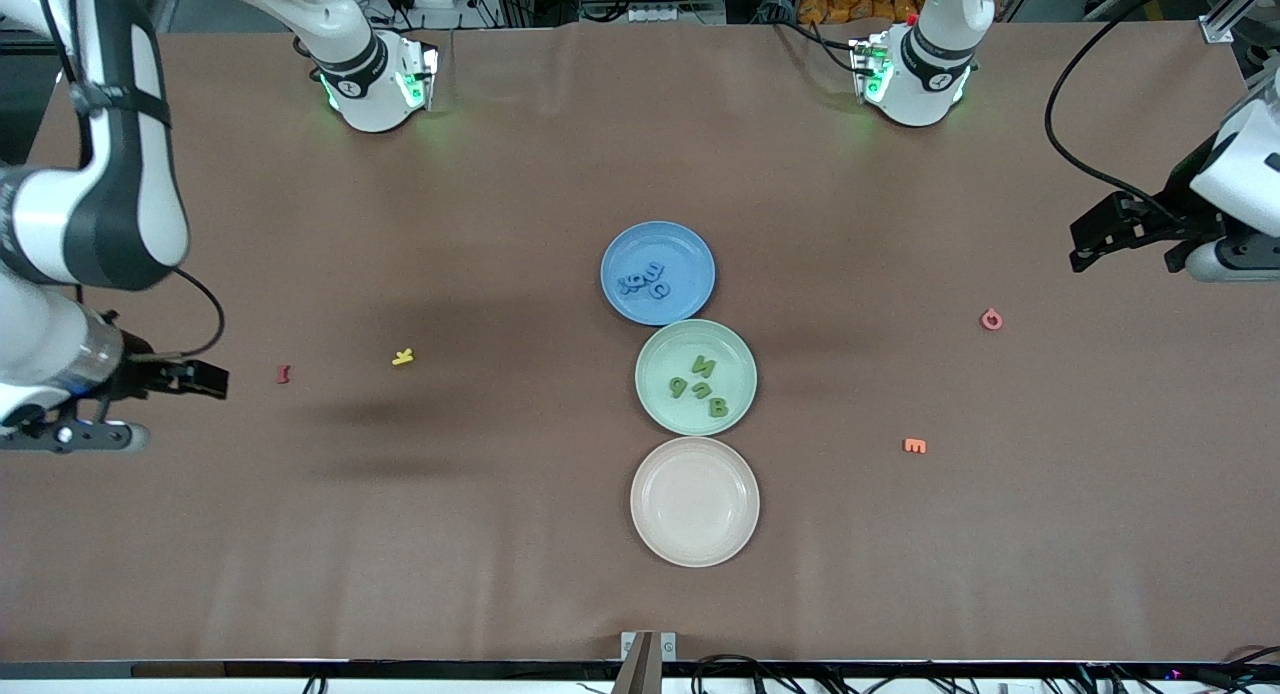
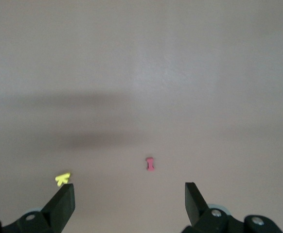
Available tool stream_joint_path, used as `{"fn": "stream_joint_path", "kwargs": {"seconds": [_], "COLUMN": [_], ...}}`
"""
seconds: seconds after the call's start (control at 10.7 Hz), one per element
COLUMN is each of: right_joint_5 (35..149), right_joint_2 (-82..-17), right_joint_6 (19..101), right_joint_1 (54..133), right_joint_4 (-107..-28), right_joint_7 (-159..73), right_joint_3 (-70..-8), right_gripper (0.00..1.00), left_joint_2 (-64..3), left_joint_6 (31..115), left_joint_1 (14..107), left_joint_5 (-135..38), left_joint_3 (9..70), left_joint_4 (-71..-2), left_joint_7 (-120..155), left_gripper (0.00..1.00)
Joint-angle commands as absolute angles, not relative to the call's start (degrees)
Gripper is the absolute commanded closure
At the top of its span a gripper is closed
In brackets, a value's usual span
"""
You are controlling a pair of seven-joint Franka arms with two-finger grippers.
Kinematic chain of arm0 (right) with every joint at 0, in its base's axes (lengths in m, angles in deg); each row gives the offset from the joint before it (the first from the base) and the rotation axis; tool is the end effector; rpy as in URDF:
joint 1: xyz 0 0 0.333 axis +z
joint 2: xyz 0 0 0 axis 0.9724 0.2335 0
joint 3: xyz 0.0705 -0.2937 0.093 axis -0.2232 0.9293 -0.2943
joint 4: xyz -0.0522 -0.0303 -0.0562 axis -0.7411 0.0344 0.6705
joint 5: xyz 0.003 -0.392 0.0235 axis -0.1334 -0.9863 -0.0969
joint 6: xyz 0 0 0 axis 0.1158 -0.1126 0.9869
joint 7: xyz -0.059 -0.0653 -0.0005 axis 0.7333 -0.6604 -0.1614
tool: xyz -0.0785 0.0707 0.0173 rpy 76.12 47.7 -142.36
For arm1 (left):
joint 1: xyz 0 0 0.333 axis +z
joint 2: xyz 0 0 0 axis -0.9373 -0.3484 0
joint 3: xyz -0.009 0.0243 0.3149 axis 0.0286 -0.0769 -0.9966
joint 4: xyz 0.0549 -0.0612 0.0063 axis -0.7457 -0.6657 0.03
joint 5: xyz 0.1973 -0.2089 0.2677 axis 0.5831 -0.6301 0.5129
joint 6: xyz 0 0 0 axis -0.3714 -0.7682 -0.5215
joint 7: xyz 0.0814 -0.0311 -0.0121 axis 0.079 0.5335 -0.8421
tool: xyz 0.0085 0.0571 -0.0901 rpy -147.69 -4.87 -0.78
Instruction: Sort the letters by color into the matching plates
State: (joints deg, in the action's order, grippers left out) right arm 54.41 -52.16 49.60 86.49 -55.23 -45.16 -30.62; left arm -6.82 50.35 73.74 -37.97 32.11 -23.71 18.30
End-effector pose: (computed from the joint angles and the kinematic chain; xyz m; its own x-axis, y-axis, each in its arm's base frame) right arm 0.6631 -0.0255 0.4632 0.9996 0.0001 -0.0291 0.0029 -0.9954 0.0955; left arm 0.5703 -0.0607 0.6337 0.9962 -0.0187 0.0856 -0.0179 -0.9998 -0.0101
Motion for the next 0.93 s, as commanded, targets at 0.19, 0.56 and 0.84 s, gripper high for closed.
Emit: {"fn": "stream_joint_path", "kwargs": {"seconds": [0.19,0.56,0.84], "right_joint_5": [49.1,49.2,52.3], "right_joint_2": [-59.7,-67.9,-70.9], "right_joint_6": [30.4,21.8,17.9], "right_joint_1": [86.4,86.9,86.9], "right_joint_4": [-46.7,-45.7,-43.7], "right_joint_7": [-45.2,-45.6,-48.2], "right_joint_3": [-31.5,-31.5,-32.2], "right_gripper": [0.00,0.00,0.00], "left_joint_2": [-2.3,-2.0,-2.0], "left_joint_6": [52.8,55.2,55.1], "left_joint_1": [73.3,73.8,73.5], "left_joint_5": [-39.5,-39.5,-39.4], "left_joint_3": [29.9,30.3,32.7], "left_joint_4": [-28.8,-30.8,-30.7], "left_joint_7": [20.4,20.0,18.1], "left_gripper": [0.00,0.00,0.00]}}
